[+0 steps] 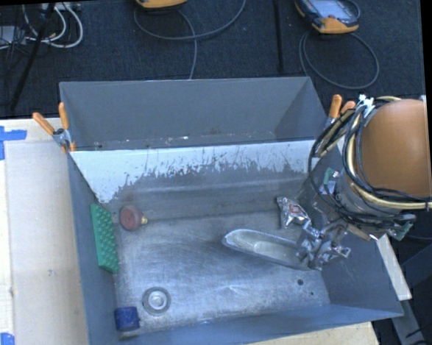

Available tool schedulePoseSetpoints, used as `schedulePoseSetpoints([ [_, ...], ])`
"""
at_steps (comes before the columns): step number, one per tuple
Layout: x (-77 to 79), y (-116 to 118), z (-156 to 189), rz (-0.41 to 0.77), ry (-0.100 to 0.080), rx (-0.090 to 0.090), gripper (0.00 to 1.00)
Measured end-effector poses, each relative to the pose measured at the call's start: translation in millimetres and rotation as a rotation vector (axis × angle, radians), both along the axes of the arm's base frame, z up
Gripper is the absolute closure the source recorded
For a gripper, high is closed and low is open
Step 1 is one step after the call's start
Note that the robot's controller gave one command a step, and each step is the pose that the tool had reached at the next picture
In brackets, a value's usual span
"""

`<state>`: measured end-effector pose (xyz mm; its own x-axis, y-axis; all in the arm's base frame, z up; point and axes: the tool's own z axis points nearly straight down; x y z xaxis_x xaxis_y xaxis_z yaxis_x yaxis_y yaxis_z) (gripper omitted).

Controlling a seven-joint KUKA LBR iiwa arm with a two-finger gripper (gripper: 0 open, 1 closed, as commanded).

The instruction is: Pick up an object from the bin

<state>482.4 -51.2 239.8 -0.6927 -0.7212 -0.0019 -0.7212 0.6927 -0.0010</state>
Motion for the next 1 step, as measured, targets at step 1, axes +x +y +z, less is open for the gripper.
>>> schedulePoseSetpoints([
  [1, 11.3, 21.9, -33.9, -0.201, 0.007, 0.001, 1.0],
])
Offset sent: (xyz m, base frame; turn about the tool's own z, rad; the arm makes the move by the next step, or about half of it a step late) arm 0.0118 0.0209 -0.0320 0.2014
